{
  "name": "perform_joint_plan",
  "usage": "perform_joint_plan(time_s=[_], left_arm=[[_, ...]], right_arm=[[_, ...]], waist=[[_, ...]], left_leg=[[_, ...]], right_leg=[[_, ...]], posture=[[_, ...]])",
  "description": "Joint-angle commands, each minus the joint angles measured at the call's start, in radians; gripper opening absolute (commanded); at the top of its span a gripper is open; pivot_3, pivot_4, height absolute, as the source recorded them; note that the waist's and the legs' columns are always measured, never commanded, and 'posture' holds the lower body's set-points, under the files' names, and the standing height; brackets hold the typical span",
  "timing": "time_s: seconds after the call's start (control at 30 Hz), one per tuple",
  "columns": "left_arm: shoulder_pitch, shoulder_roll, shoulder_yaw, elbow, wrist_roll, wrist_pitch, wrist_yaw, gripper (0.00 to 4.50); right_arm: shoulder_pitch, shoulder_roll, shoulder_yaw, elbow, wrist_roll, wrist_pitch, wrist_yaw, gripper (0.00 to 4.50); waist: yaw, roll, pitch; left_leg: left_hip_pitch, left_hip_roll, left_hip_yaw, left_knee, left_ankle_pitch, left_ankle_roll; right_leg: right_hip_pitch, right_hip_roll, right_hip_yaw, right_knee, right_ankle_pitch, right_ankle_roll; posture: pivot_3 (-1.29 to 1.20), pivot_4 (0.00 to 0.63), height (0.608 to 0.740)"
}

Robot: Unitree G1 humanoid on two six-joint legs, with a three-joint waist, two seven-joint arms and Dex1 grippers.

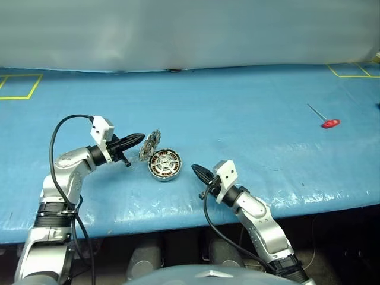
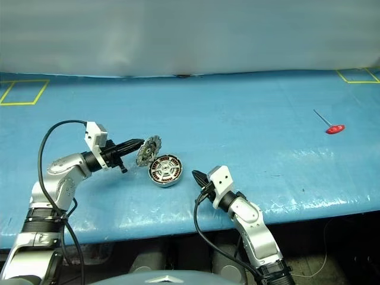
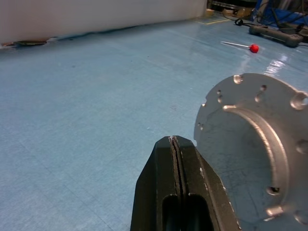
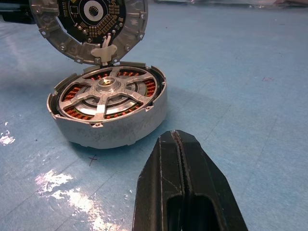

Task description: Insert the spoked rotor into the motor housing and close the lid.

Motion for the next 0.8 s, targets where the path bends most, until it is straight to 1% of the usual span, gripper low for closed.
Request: perform_joint_plan(time_s=[0.03,0.47,0.8], left_arm=[[-0.003,-0.004,0.005,-0.056,-0.014,0.004,-0.008,0.0],[-0.032,-0.014,-0.103,-0.112,0.008,0.002,-0.078,0.0],[-0.022,-0.021,-0.148,-0.133,0.023,0.006,-0.107,0.0]], right_arm=[[-0.005,0.003,0.012,-0.013,-0.011,-0.008,0.005,0.02],[-0.004,-0.007,0.021,-0.016,-0.036,-0.005,0.004,0.02],[0.003,-0.007,0.03,-0.007,-0.061,-0.003,-0.005,0.02]], waist=[[0.0,0.0,0.0],[0.0,0.0,0.0],[0.0,0.0,0.0]], left_leg=[[0.0,0.0,0.0,0.0,0.0,0.0],[0.0,0.0,0.0,0.0,0.0,0.0],[0.0,0.0,0.0,0.0,0.0,0.0]], right_leg=[[0.0,0.0,0.0,0.0,0.0,0.0],[0.0,0.001,0.001,0.0,0.0,0.0],[0.0,0.001,0.003,0.0,0.0,0.0]], posture=[[0.0,0.15,0.74],[0.0,0.15,0.74],[0.0,0.15,0.74]])
